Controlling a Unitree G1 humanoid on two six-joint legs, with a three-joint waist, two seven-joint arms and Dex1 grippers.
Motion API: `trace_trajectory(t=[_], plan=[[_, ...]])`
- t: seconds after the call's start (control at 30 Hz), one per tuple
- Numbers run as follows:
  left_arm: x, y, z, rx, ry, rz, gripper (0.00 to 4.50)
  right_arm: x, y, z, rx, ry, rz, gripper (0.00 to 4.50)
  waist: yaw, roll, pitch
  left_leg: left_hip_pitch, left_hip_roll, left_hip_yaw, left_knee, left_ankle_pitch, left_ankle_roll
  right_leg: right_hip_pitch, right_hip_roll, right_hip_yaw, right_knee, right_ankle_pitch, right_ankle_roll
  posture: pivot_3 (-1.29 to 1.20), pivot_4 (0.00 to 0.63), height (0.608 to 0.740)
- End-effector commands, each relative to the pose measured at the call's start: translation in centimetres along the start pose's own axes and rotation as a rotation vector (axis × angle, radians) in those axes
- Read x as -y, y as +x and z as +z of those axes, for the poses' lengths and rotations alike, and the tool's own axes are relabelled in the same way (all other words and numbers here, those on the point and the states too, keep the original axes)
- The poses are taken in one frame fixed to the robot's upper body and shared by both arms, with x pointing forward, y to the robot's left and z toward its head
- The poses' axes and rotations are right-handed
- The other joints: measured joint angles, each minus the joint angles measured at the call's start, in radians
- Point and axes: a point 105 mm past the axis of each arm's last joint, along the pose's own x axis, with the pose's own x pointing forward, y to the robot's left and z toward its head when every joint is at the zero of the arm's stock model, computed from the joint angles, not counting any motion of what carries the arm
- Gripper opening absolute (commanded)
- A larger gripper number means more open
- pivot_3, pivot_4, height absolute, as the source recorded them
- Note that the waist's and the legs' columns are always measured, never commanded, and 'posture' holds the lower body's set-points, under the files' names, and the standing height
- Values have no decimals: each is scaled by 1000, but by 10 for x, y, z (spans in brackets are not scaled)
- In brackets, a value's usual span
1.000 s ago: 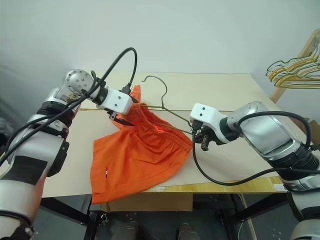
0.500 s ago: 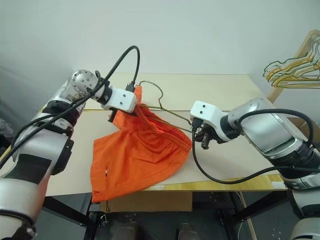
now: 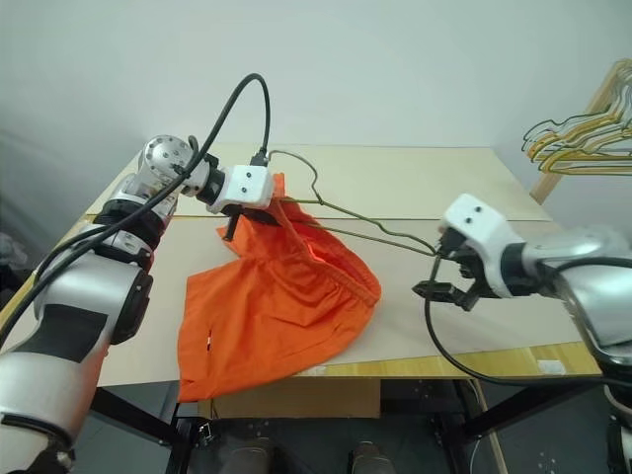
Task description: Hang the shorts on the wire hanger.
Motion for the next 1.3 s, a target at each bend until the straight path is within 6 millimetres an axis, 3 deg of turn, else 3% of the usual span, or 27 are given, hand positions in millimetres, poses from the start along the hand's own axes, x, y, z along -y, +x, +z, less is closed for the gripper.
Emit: trace_trajectory(t=[0.03, 0.17, 0.33, 0.4, 0.5, 0.6, 0.9, 0.97, 1.07, 1.3], plan=[[-14, -11, 15, 44, -6, 40, 0, 9, -27, 0, 110, 80, -98, 4481, -6, 0, 0, 0, 0, 0, 0, 0, 0, 0, 0, 0, 0, 0, 0, 4, 0, 740], [-13, -12, 19, 71, -41, 9, 0, -14, -26, -23, 201, 136, -78, 4481, -20, 0, 0, 1, -1, -2, 1, 0, 0, 2, 0, 0, 0, 0, 1, -6, 0, 740], [-15, -10, 23, 80, -48, 5, 0, -63, 11, -43, 272, 244, 40, 4481, -53, 0, 0, 1, -3, -5, 1, 0, 0, 3, 0, 0, 2, 0, 2, -9, 0, 740], [-15, -10, 23, 82, -48, 6, 0, -73, 26, -41, 300, 296, 62, 4481, -73, 0, 0, 3, -3, -7, 2, 0, 0, 4, 1, 0, 2, -1, 4, -8, 0, 740], [-14, -9, 23, 84, -46, 1, 0, -89, 54, -23, 392, 402, 122, 4481, -92, 0, -1, 6, -4, -9, 1, 0, 0, 8, 1, 0, 2, -4, 8, -6, 0, 740], [-13, -10, 22, 82, -46, -1, 0, -99, 71, -10, 419, 454, 171, 4481, -103, 1, 0, 9, -4, -10, -1, 0, 0, 12, 2, -1, 1, -5, 7, 0, 0, 740], [-13, -10, 21, 83, -49, 9, 0, -123, 93, -10, 349, 468, 271, 4481, -102, 1, 0, 10, -8, -12, -1, -1, 1, 16, -2, -2, -1, -3, 5, 9, 0, 740], [-14, -10, 21, 89, -53, 14, 0, -121, 93, -12, 354, 496, 259, 4118, -102, 1, 0, 12, -8, -13, -1, -1, 1, 17, -2, -2, -1, -6, 10, 5, 0, 740], [-12, -10, 19, 93, -60, 17, 0, -119, 92, -15, 353, 500, 248, 3206, -103, 1, 0, 12, -8, -14, -2, -1, 1, 18, -2, -2, -1, -6, 10, 5, 0, 740], [-13, -10, 17, 95, -69, 38, 0, -103, 85, -12, 412, 522, 198, 545, -105, 1, 0, 12, -8, -14, -2, -1, 1, 18, -3, -3, -1, -6, 10, -17, 0, 740]])
